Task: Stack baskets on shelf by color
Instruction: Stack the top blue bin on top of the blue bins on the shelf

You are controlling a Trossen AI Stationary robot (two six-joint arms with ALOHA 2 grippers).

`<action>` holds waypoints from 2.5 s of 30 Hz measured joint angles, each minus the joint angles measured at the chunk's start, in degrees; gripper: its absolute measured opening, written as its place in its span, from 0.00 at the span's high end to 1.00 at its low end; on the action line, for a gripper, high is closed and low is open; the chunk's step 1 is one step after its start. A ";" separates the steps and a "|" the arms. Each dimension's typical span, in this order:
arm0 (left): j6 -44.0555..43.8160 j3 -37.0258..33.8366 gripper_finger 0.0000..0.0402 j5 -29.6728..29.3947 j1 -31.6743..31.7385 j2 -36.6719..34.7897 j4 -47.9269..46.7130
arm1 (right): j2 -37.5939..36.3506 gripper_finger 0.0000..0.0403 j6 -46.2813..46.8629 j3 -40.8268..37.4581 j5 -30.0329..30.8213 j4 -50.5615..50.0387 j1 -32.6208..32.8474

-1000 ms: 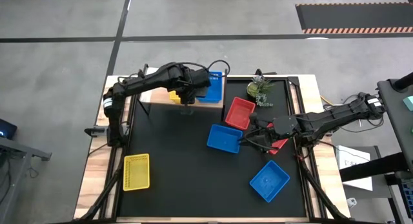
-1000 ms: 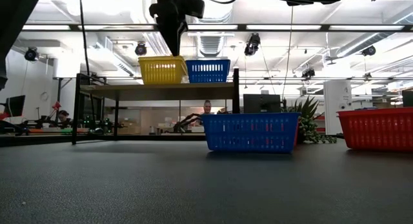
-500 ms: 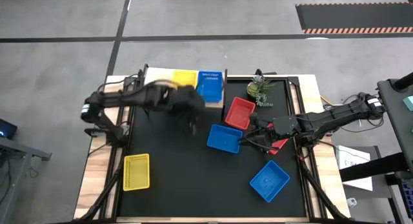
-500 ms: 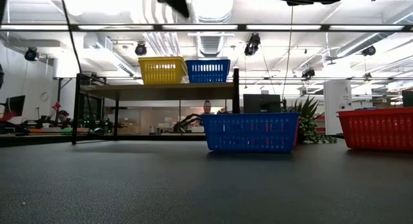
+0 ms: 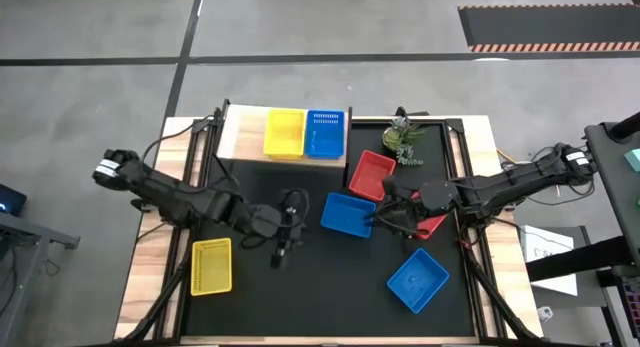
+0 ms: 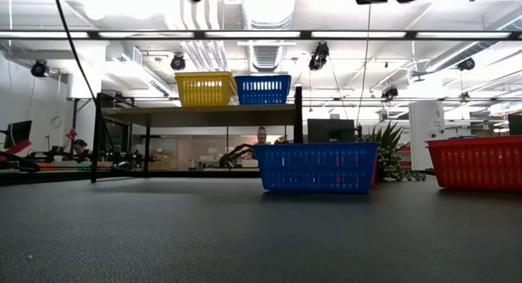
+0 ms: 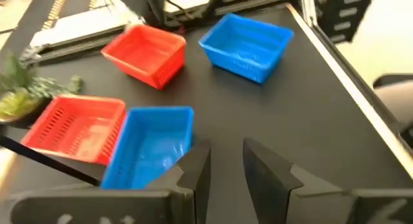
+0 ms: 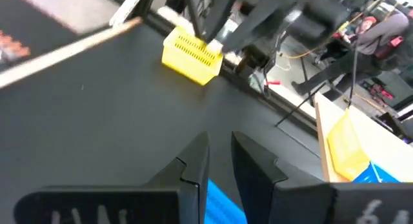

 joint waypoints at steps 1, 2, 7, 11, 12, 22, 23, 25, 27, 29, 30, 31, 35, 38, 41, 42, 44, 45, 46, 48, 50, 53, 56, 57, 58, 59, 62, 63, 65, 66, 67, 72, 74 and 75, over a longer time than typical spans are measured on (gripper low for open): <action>0.02 -1.83 0.81 0.00 -0.39 -0.51 1.75 | 0.01 0.86 0.80 0.23 0.00 -0.05 0.00; 0.04 -3.56 0.81 0.00 -0.60 -1.16 3.69 | -0.01 0.86 1.78 0.51 0.00 -0.24 0.00; 0.50 -10.49 0.81 -0.03 -0.86 -4.74 8.33 | 0.79 0.86 8.24 1.65 -0.07 1.04 0.02; 3.09 -14.27 0.81 -0.04 -0.82 -8.95 9.42 | 3.07 0.86 16.26 1.57 -0.24 0.62 0.02; 3.71 -15.07 0.81 -0.04 -0.82 -10.21 9.24 | 4.04 0.86 18.03 1.55 -0.23 0.67 0.02; 12.06 -21.68 0.81 -0.66 -0.28 -19.85 16.76 | 15.46 0.86 24.86 5.41 1.50 0.48 -0.25; 12.03 -22.54 0.81 -1.01 -0.28 -20.43 18.44 | 16.60 0.86 23.64 6.52 1.51 0.56 -0.26; 10.17 -24.10 0.81 -1.20 -0.28 -20.98 21.48 | 18.31 0.86 20.49 8.74 1.47 -0.27 -0.26; 5.67 -24.85 0.81 -1.31 -0.31 -20.98 23.28 | 20.12 0.86 17.26 11.47 1.47 -2.57 -0.26; -0.56 -25.76 0.81 -1.37 -0.43 -20.76 24.93 | 21.60 0.86 13.70 14.28 1.47 -5.23 -0.26; -4.08 -26.34 0.81 -1.38 -0.43 -20.29 26.72 | 22.43 0.86 11.99 15.59 1.45 -6.71 -0.33; -7.64 -27.15 0.81 -1.36 -0.58 -19.96 27.66 | 23.24 0.86 10.27 16.94 1.45 -7.47 -0.37; -22.65 -29.35 0.81 -1.42 -2.44 -16.80 26.69 | 26.14 0.86 4.73 21.74 1.12 -12.02 -1.01; -33.12 -30.06 0.81 -1.35 -5.00 -14.04 26.47 | 27.73 0.86 2.81 24.69 0.88 -15.99 -1.76; -44.72 -30.04 0.81 -1.31 -7.91 -11.77 23.93 | 28.71 0.86 2.37 26.67 -0.36 -19.05 -2.74; -48.98 -29.86 0.81 -1.31 -8.91 -11.18 22.35 | 28.91 0.86 2.35 26.97 -0.70 -20.13 -3.06; -58.48 -29.39 0.81 -1.15 -11.01 -10.33 18.83 | 29.14 0.86 2.30 27.25 -1.60 -20.53 -3.55; -63.01 -29.07 0.81 -0.33 -12.04 -10.11 16.50 | 29.14 0.86 2.28 27.25 -1.79 -21.00 -3.69; -67.58 -28.68 0.81 0.55 -12.96 -9.94 13.61 | 29.14 0.86 2.25 27.22 -1.86 -21.40 -3.79; -76.11 -27.44 0.81 3.25 -14.58 -9.75 7.02 | 29.10 0.86 2.23 27.21 -1.99 -21.42 -3.91; -83.57 -25.90 0.81 6.32 -15.65 -9.79 -0.24 | 29.10 0.86 2.23 27.13 -1.99 -22.41 -3.91; -90.30 -23.29 0.81 11.13 -15.93 -9.97 -8.33 | 29.10 0.86 1.69 27.12 -2.01 -22.50 -3.91; -92.18 -18.87 0.81 15.37 -15.92 -10.01 -11.55 | 29.12 0.86 1.04 27.10 -1.99 -22.55 -3.91; -92.39 -17.13 0.81 16.64 -15.93 -9.87 -12.70 | 29.12 0.86 0.91 27.03 -2.00 -22.60 -3.91; -92.46 -15.35 0.82 18.15 -15.95 -9.66 -14.51 | 29.12 0.86 0.90 27.02 -2.01 -22.88 -3.91; -92.23 -13.52 0.82 19.73 -16.16 -9.39 -16.94 | 29.12 0.86 0.89 27.01 -2.01 -23.16 -3.91; -87.32 -7.77 0.84 24.02 -17.47 -8.00 -25.41 | 29.12 0.86 0.74 26.82 -2.01 -23.90 -3.91; -84.94 -6.16 0.85 25.26 -17.99 -7.50 -28.02 | 29.12 0.86 0.66 26.67 -2.01 -23.97 -3.91; -82.46 -3.61 0.86 26.31 -18.79 -6.65 -33.06 | 29.12 0.86 0.20 26.18 -2.04 -23.97 -3.91; -82.23 -2.75 0.87 26.51 -18.85 -6.41 -34.70 | 29.12 0.86 0.22 25.91 -2.08 -24.01 -3.91; -82.19 -2.12 0.88 26.42 -18.76 -6.17 -35.81 | 29.12 0.86 0.49 25.61 -2.20 -24.07 -3.91; -80.39 -1.64 0.88 25.06 -18.17 -5.75 -35.67 | 29.12 0.86 2.77 24.45 -5.73 -25.44 -3.89; -78.14 -1.80 0.88 24.04 -17.81 -5.58 -35.69 | 29.12 0.86 3.25 24.43 -6.33 -26.45 -3.87; -77.48 -1.80 0.88 23.33 -17.52 -5.45 -35.48 | 29.12 0.85 3.68 24.79 -6.38 -27.71 -3.87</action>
